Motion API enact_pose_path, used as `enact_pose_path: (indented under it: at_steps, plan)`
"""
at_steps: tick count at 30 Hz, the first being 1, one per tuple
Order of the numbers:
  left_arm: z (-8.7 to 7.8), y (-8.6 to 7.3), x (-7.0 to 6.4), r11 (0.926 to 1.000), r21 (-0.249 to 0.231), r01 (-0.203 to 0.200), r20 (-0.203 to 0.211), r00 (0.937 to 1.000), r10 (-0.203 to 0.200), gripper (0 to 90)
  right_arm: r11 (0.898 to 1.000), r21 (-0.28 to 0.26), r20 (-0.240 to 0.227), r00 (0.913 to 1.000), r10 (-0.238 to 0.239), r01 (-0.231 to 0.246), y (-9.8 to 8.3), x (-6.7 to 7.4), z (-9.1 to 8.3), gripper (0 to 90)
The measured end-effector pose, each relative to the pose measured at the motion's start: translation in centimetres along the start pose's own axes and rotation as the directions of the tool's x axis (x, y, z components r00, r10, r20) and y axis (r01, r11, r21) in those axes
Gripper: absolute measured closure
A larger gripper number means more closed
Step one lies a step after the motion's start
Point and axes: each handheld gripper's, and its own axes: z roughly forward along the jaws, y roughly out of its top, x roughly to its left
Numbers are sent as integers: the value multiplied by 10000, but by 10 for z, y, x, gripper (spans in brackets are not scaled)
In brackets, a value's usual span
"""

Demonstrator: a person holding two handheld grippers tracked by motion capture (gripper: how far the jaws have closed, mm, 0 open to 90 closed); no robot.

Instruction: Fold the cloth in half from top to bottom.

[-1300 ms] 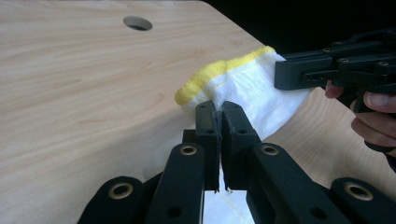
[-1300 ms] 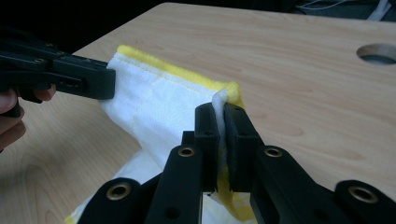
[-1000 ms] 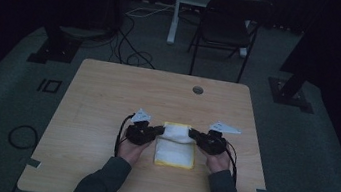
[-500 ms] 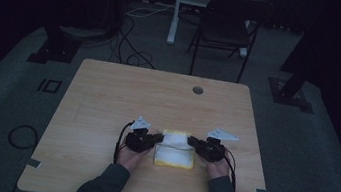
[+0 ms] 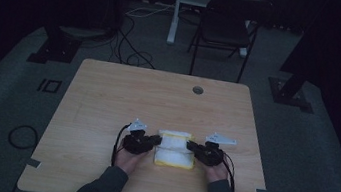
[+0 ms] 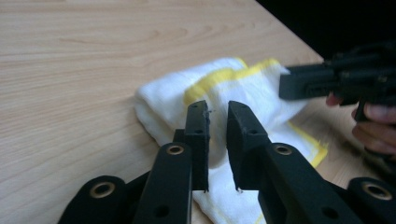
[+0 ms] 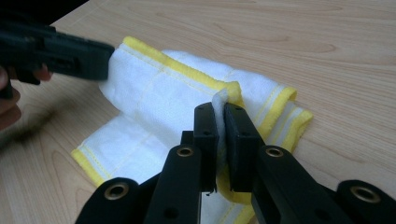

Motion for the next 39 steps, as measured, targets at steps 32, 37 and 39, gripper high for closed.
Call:
enact_pose_path:
  at_steps: [32,37,39]
  plan:
    - [10,22,-2,9996,168,220,-8,9998,-220,730,9995,-276,140,9997,179,-175,-3,-8,-19,591]
    - [8,19,-2,9997,196,169,50,9998,-170,730,9987,-383,103,9994,336,-331,-3,-11,-23,589]
    - [7,18,-2,9997,192,160,66,9998,-161,730,9985,-424,117,9993,348,-343,-3,-11,-24,589]
